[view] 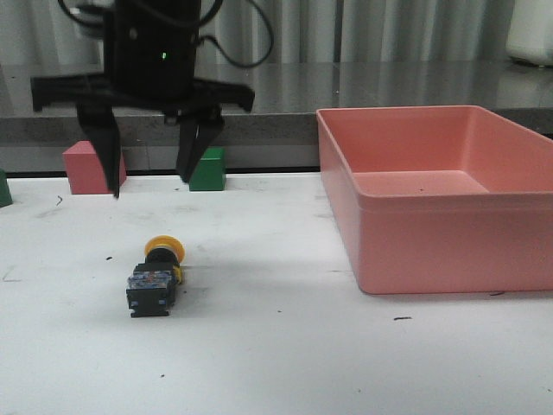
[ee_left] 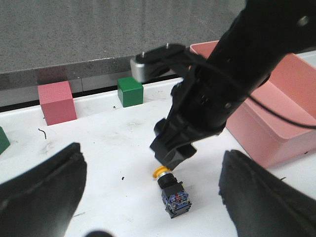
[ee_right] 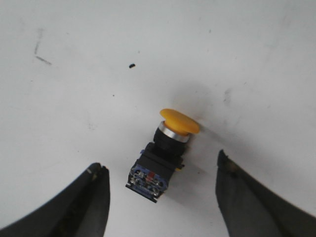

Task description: Place and stand button with both arms

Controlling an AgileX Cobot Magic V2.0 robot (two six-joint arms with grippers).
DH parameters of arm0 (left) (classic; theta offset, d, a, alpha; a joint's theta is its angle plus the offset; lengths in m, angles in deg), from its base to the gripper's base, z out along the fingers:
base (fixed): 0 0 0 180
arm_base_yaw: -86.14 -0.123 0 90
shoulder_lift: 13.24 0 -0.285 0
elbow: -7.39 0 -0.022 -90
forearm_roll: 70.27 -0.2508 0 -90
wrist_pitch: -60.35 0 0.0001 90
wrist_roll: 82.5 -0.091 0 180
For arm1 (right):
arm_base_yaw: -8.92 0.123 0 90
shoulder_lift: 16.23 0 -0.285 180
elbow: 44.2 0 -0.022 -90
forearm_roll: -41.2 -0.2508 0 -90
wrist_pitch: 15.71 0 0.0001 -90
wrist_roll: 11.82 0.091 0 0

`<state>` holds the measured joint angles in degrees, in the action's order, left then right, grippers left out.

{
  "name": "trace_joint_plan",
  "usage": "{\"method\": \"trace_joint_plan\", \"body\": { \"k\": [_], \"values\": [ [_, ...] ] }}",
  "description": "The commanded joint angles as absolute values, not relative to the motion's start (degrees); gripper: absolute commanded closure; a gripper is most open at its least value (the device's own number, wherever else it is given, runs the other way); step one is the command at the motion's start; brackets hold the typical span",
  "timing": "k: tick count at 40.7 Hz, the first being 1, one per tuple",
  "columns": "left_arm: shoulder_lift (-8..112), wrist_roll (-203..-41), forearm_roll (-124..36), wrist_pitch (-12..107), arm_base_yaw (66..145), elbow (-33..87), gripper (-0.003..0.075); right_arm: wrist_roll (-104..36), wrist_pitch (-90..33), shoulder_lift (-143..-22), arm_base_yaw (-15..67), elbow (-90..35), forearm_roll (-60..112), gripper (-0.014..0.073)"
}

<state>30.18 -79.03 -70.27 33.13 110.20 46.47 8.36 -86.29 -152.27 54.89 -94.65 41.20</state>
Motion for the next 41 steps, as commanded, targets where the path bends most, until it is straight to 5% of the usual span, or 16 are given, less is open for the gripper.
{"method": "trace_joint_plan", "body": {
  "k": [1, 18, 41],
  "values": [
    [30.47, -78.79, -69.88, 37.77, 110.64, 44.29, 0.0175, 1.96, -92.42, -142.53, 54.87, -96.28, 43.25, 0.0107],
    [30.47, -78.79, -69.88, 37.77, 110.64, 44.29, 0.0175, -13.49, -91.35, -115.56, 54.87, -79.78, 43.03, 0.0116],
    [30.47, -78.79, -69.88, 37.77, 110.64, 44.29, 0.0175, -16.01, -74.82, -76.16, 54.87, -39.22, 42.67, 0.0116]
  ]
}}
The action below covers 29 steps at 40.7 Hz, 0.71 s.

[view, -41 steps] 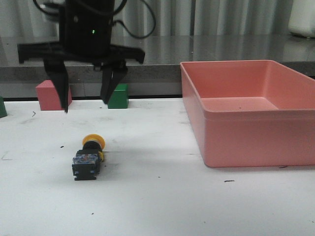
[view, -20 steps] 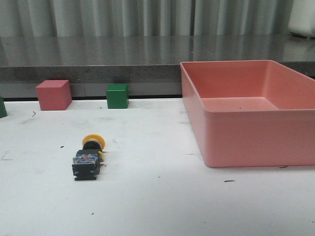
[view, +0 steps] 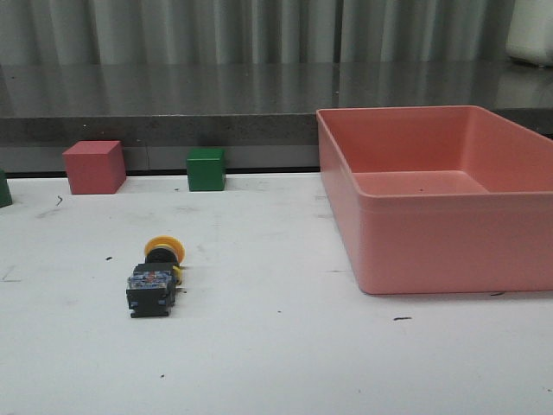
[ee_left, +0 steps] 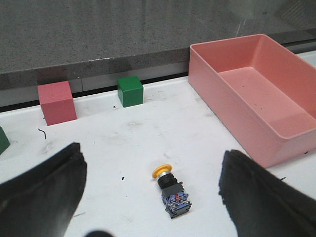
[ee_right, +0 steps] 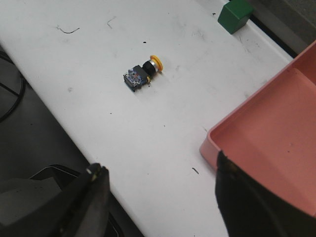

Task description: Place and stand button with both arms

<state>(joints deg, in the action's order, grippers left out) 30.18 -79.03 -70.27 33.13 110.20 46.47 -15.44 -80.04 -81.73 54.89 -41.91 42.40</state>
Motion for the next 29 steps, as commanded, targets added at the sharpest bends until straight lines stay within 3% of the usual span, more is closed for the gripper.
{"method": "trace_joint_plan", "body": {
  "k": [1, 14, 29],
  "values": [
    [30.47, -78.79, -69.88, 37.77, 110.64, 44.29, 0.0175, -16.01, -74.53, -74.97, 54.87, -37.65, 42.65, 0.0116],
    [30.47, -78.79, -69.88, 37.77, 110.64, 44.29, 0.0175, -16.01, -72.31, -56.87, 54.87, -23.95, 42.65, 0.0116],
    [30.47, -78.79, -69.88, 37.98, 110.64, 44.29, 0.0175, -16.01, -72.25, -45.1, 54.87, -18.42, 42.65, 0.0116]
  ]
}}
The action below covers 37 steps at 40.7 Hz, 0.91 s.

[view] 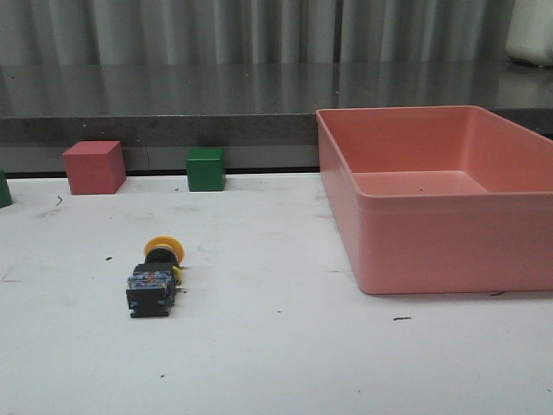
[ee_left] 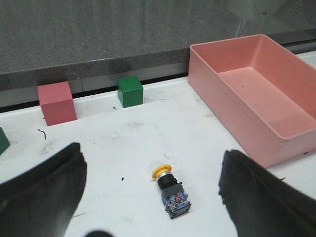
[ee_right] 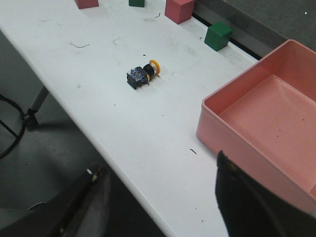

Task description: Place and stand button with both arms

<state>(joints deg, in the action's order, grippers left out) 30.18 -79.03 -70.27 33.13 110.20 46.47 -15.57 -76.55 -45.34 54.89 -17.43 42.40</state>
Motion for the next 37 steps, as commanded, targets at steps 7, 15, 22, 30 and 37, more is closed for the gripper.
{"method": "trace_joint_plan", "body": {
  "k": [7, 15, 22, 30, 37],
  "values": [
    [30.47, -78.79, -69.88, 41.17, 110.64, 44.29, 0.0175, -16.01, -72.74, -45.04, 54.87, -18.42, 42.65, 0.0116],
    [30.87, -78.79, -69.67, 43.41, 110.64, 44.29, 0.0175, -16.01, -72.74, -45.04, 54.87, -18.42, 42.65, 0.0116],
    [35.7, -78.79, -69.67, 37.75, 110.64, 40.36, 0.0175, -16.01, -72.74, -45.04, 54.87, -18.42, 42.65, 0.0116],
    [46.8, -78.79, -71.47, 23.75, 110.64, 31.04, 0.0175, -16.01, -72.74, -45.04, 54.87, -18.42, 42.65, 0.0116],
    [57.14, -78.79, -71.35, 14.36, 110.64, 23.21, 0.0175, -16.01, -72.68, -45.04, 54.87, -18.42, 42.65, 0.0116]
  ]
}}
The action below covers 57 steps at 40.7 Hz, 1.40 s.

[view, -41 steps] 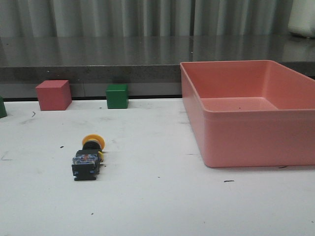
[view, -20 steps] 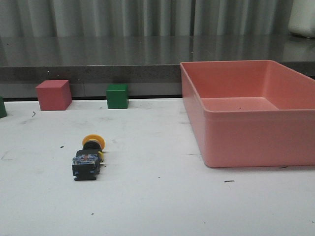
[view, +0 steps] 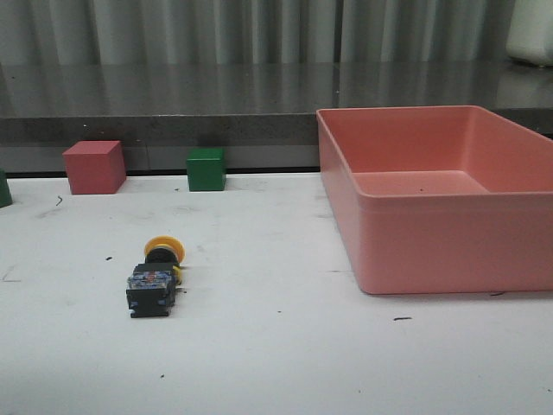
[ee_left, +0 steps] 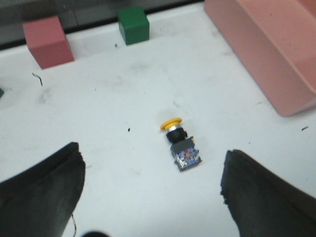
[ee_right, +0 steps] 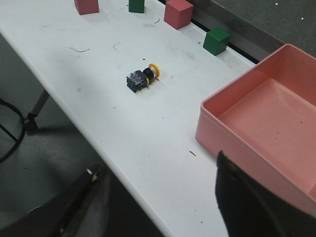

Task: Place and stand button with both arms
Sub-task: 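Lower the left gripper over the button and grasp its yellow cap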

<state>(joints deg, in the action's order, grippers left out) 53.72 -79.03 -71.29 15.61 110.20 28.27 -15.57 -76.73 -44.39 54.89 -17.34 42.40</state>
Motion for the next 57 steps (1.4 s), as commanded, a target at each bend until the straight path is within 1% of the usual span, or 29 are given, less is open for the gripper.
{"method": "trace_joint_plan", "body": {
  "k": [1, 11, 19, 28, 39, 57],
  "values": [
    [58.89, -78.79, -71.35, 13.43, 110.64, 22.23, 0.0175, -16.01, -72.68, -45.04, 54.87, -18.42, 42.65, 0.0116],
    [73.2, -78.79, -67.22, 5.0, 110.74, 10.53, 0.0175, -16.01, -72.68, -45.04, 54.87, -18.42, 42.65, 0.0116],
    [84.56, -78.65, -66.34, -4.3, 111.47, 1.35, 0.0175, -16.01, -72.68, -45.04, 54.87, -18.42, 42.65, 0.0116],
    [94.55, -71.82, -66.18, -10.61, 111.98, -6.64, 0.0175, -16.01, -72.68, -45.04, 54.87, -18.42, 42.65, 0.0116],
    [103.4, -66.55, -65.68, -11.89, 111.98, -11.77, 0.0175, -16.01, -72.68, -45.04, 54.87, -18.42, 42.65, 0.0116],
    [111.92, -64.62, -65.18, -11.89, 111.98, -14.3, 0.0175, -16.01, -72.68, -45.04, 54.87, -18.42, 42.65, 0.0116]
  ]
}}
